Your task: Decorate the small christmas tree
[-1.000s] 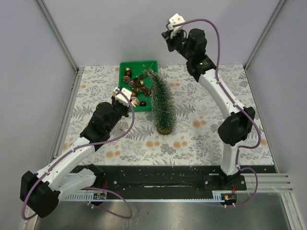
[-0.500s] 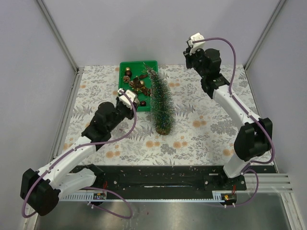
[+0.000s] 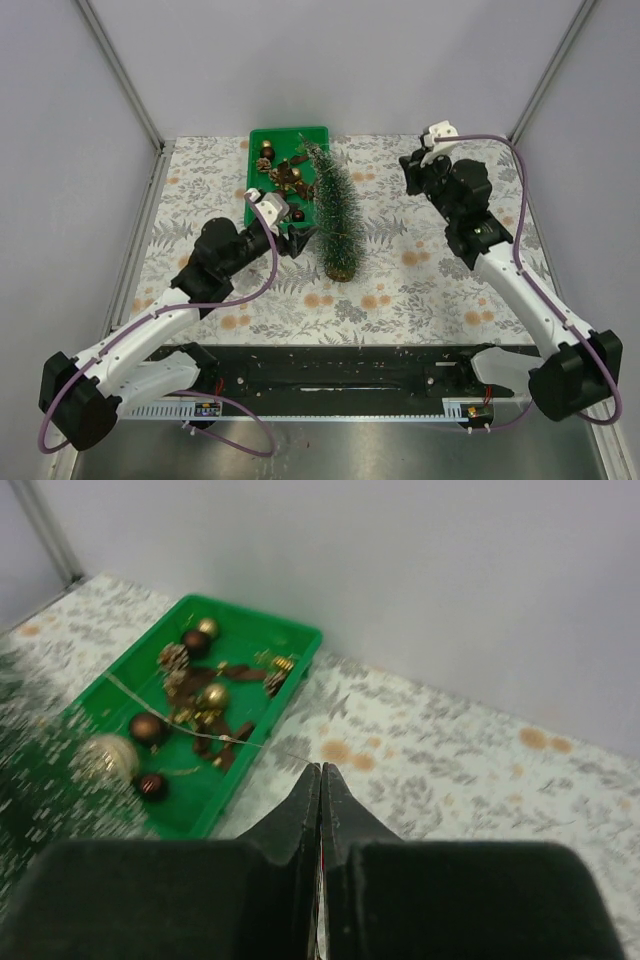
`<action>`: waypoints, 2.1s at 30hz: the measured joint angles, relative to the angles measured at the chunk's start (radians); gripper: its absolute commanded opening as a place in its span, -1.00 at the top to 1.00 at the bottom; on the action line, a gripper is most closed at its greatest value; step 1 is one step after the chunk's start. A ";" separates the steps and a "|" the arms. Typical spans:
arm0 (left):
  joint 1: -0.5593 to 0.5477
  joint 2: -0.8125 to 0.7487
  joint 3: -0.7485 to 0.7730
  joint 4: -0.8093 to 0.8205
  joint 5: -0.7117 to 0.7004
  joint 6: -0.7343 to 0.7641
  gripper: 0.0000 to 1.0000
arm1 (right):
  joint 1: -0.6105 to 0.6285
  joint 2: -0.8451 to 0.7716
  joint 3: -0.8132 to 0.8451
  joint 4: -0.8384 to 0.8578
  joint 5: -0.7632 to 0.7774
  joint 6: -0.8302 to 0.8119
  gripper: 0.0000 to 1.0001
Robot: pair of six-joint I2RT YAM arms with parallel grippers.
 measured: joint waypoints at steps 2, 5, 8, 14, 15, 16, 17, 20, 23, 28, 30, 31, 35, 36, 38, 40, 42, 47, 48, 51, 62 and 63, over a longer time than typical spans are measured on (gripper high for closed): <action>-0.005 0.004 -0.004 0.032 0.007 -0.012 -0.36 | 0.039 -0.050 -0.040 -0.055 0.009 0.019 1.00; -0.012 0.014 -0.018 0.070 0.009 -0.015 -0.32 | 0.123 -0.103 -0.078 -0.145 0.026 0.044 1.00; -0.014 0.022 -0.029 0.080 0.009 -0.015 -0.23 | 0.183 -0.146 -0.120 -0.216 0.037 0.082 1.00; -0.014 0.026 -0.035 0.100 0.012 -0.018 0.01 | 0.253 -0.240 -0.224 -0.304 0.066 0.173 1.00; -0.015 0.026 -0.035 0.105 0.012 -0.018 0.08 | 0.265 -0.252 -0.233 -0.311 0.069 0.188 1.00; -0.016 0.026 -0.038 0.112 0.014 -0.018 0.16 | 0.275 -0.260 -0.237 -0.317 0.069 0.204 1.00; -0.016 0.026 -0.040 0.115 0.016 -0.019 0.26 | 0.290 -0.267 -0.240 -0.321 0.069 0.222 1.00; -0.021 0.026 -0.045 0.120 0.026 -0.016 0.40 | 0.349 -0.274 -0.245 -0.312 0.074 0.275 1.00; -0.024 0.025 -0.046 0.122 0.036 -0.011 0.43 | 0.404 -0.272 -0.264 -0.285 0.076 0.330 1.00; -0.024 0.008 -0.052 0.107 0.047 0.002 0.30 | 0.439 -0.230 -0.275 -0.232 0.070 0.430 1.00; -0.023 -0.013 -0.053 0.085 0.056 0.008 0.11 | 0.445 -0.212 -0.275 -0.212 0.069 0.462 1.00; -0.021 -0.028 -0.053 0.068 0.067 0.009 0.02 | 0.447 -0.207 -0.275 -0.203 0.067 0.476 1.00; -0.009 -0.101 -0.047 -0.045 0.157 0.009 -0.50 | 0.465 -0.190 -0.275 -0.162 0.053 0.532 1.00; -0.006 -0.114 -0.040 -0.077 0.188 0.007 -0.60 | 0.471 -0.186 -0.275 -0.152 0.050 0.543 1.00; -0.005 -0.128 -0.026 -0.130 0.250 0.003 -0.71 | 0.483 -0.178 -0.275 -0.131 0.044 0.566 1.00; -0.008 -0.133 -0.015 -0.177 0.332 -0.013 -0.76 | 0.492 -0.169 -0.277 -0.103 0.037 0.587 1.00; -0.023 -0.132 -0.013 -0.208 0.394 -0.032 -0.82 | 0.499 -0.167 -0.291 -0.051 0.029 0.614 1.00; -0.088 -0.111 -0.028 -0.195 0.493 -0.133 -0.86 | 0.504 -0.156 -0.364 0.119 0.007 0.695 1.00; -0.095 -0.104 -0.036 -0.176 0.500 -0.155 -0.86 | 0.504 -0.152 -0.378 0.149 0.006 0.709 1.00; -0.105 -0.069 -0.065 -0.090 0.502 -0.228 -0.87 | 0.511 -0.135 -0.426 0.261 -0.003 0.761 1.00; -0.193 0.039 -0.109 0.100 0.431 -0.359 -0.86 | 0.524 -0.116 -0.580 0.671 0.000 0.882 1.00; -0.198 0.047 -0.109 0.111 0.419 -0.366 -0.85 | 0.525 -0.114 -0.586 0.702 0.001 0.888 1.00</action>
